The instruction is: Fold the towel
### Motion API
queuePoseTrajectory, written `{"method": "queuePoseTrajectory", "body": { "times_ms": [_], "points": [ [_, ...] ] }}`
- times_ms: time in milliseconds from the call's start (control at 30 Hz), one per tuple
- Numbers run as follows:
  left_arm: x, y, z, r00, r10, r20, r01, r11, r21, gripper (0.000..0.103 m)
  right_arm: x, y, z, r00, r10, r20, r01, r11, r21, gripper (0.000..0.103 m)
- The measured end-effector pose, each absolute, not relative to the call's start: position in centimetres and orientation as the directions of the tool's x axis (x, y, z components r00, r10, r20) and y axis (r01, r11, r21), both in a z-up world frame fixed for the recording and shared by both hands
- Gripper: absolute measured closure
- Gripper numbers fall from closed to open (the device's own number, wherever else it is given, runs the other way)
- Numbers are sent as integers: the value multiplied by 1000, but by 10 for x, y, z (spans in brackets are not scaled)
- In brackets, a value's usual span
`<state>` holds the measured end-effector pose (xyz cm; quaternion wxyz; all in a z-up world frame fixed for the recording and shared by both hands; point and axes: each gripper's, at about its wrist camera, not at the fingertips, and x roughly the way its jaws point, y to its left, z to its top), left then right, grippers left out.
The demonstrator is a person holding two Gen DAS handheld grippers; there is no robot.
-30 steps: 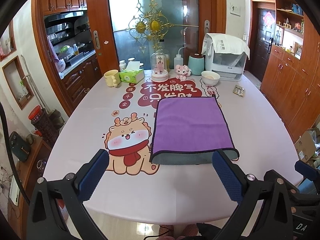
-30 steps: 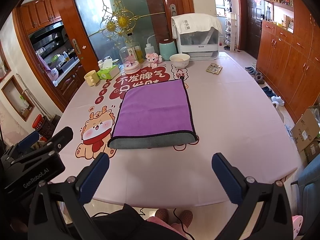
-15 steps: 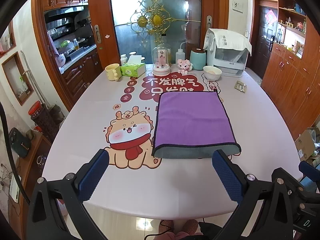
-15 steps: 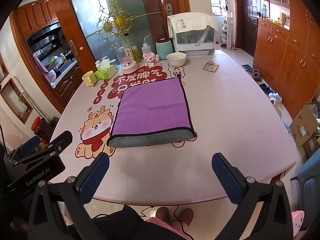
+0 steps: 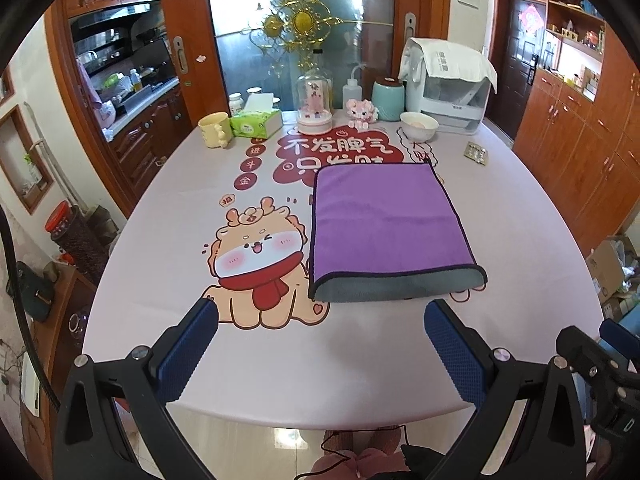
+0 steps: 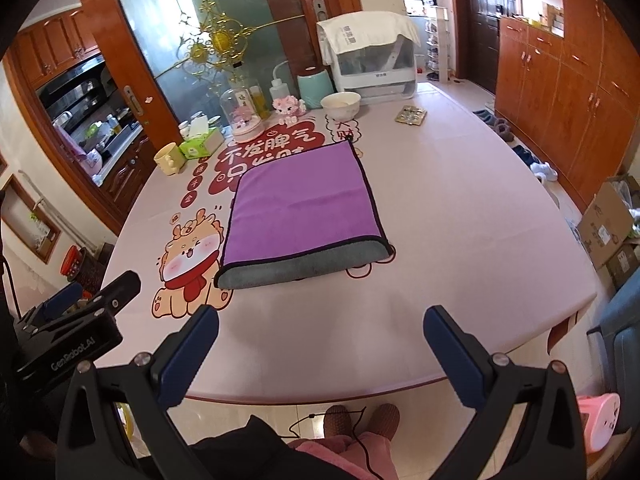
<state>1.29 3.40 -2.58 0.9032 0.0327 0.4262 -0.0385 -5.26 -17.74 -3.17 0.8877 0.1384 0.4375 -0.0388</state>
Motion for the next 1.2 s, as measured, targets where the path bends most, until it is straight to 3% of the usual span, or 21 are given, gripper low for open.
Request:
{"method": "queuePoseTrajectory", "body": {
  "times_ms": [700, 1200],
  "points": [
    [55, 45, -57, 554, -145, -820, 233, 972, -15, 1, -25, -186, -63, 606, 28, -795, 228, 951, 208, 13],
    [114, 32, -85, 538, -118, -835, 239, 971, 17, 1, 38, -213, -92, 603, 71, -795, 74, 987, 145, 20]
  ]
}}
